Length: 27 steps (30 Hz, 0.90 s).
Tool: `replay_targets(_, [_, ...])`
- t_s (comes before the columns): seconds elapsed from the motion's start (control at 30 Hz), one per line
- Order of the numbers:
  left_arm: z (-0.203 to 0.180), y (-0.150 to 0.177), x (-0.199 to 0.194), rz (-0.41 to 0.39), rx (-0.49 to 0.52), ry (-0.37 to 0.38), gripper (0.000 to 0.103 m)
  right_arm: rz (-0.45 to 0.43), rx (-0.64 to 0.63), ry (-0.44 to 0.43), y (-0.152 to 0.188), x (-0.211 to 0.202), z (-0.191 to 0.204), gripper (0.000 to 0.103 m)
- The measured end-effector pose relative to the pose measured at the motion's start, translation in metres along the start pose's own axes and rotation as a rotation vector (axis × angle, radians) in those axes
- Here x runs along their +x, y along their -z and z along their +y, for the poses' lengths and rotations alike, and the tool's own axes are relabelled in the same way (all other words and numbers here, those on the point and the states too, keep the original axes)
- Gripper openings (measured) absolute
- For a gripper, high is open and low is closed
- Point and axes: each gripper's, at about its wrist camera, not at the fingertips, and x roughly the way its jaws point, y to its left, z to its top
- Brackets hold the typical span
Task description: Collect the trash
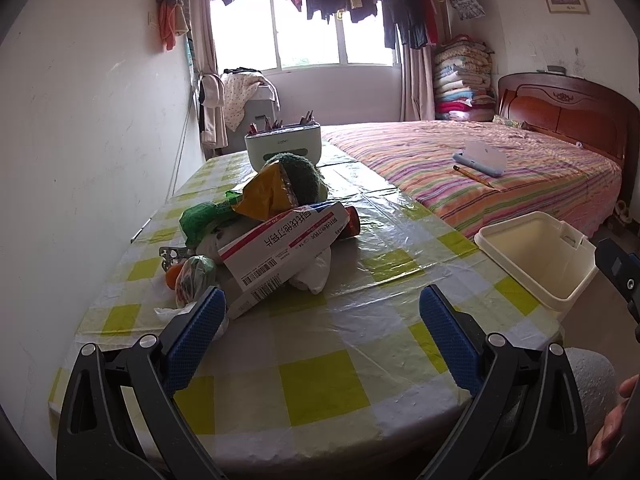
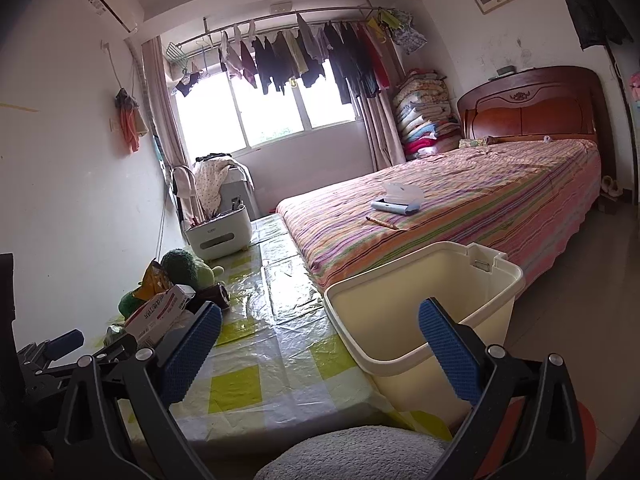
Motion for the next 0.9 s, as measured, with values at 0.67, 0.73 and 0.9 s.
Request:
replay_targets(0.67, [-0.009, 0.0, 0.001, -0.039, -0.001, -0.01, 0.096, 0.002, 0.05, -0.027, 0.001, 0.0, -0.01, 0.096])
replay_targets(0.73, [-0.008, 0.0, 0.001, -0.037, -0.005, -0.008, 0.096, 0.002, 0.052, -0.027, 0.001, 0.0, -0.01, 0.096])
replay_targets(0.9, [-0.007, 0.003, 0.003, -0.014, -0.009, -0.005, 0.096, 0.002, 0.051, -0.028, 0.001, 0.0, -0.01, 0.096])
